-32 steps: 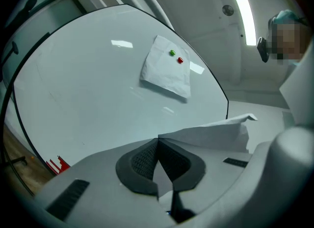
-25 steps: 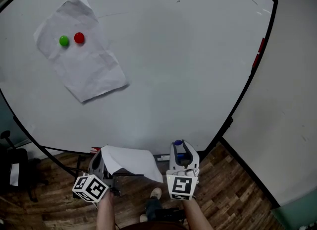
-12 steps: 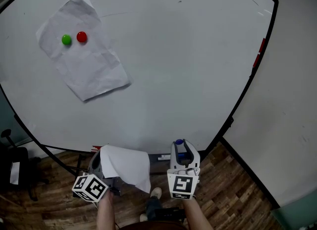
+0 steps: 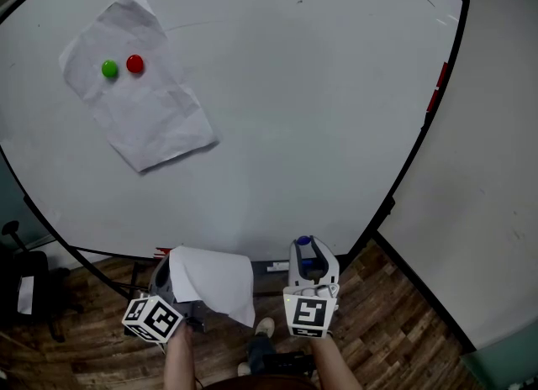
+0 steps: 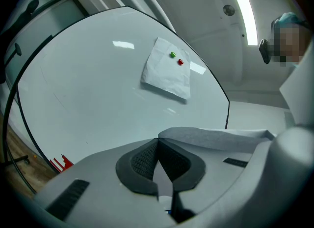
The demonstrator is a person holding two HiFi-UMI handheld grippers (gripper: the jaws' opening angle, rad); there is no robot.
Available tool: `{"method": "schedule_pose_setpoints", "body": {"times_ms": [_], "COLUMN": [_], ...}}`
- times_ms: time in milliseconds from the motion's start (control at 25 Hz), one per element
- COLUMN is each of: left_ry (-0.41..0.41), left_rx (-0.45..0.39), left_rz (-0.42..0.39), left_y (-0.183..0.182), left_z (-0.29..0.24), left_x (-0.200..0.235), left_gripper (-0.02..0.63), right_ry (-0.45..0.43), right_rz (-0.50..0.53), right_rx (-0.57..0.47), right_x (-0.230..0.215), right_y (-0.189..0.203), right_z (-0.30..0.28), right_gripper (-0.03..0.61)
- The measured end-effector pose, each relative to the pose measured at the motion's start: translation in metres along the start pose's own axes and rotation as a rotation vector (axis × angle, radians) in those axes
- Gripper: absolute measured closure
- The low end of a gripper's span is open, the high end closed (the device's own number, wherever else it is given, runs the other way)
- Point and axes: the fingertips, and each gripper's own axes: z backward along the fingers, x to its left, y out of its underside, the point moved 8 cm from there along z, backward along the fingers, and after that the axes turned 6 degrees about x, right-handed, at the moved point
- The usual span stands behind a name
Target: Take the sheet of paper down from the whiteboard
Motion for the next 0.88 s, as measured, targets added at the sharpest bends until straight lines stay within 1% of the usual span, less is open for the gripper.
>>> {"method": "schedule_pose_setpoints", "body": {"times_ms": [400,560,880], "left_ry": [0.003,0.01,0.016], "left_rx": [0.0,0.0,0.007], "left_rz": [0.005,0.019,0.021], "left_y": [0.0012,0.0012,0.003], "left_z": [-0.0028,-0.0039,-0.007], "left_x": [-0.0006,-0.0013,-0.0015], "left_gripper": [0.591,0.591,0.591], "right_ry": [0.001,-0.003,-0.017], "right_rz": [-0.008,-0.009,-0.004], "right_rx": [-0.01,0.004,0.014], "right_x": [-0.0019,-0.0032,-0.001], "right_y": [0.0036,0.0027,0.0067], "right_z": [-0.0011,-0.0003,-0.0022], "right_gripper": [0.443,0.443,0.443]}}
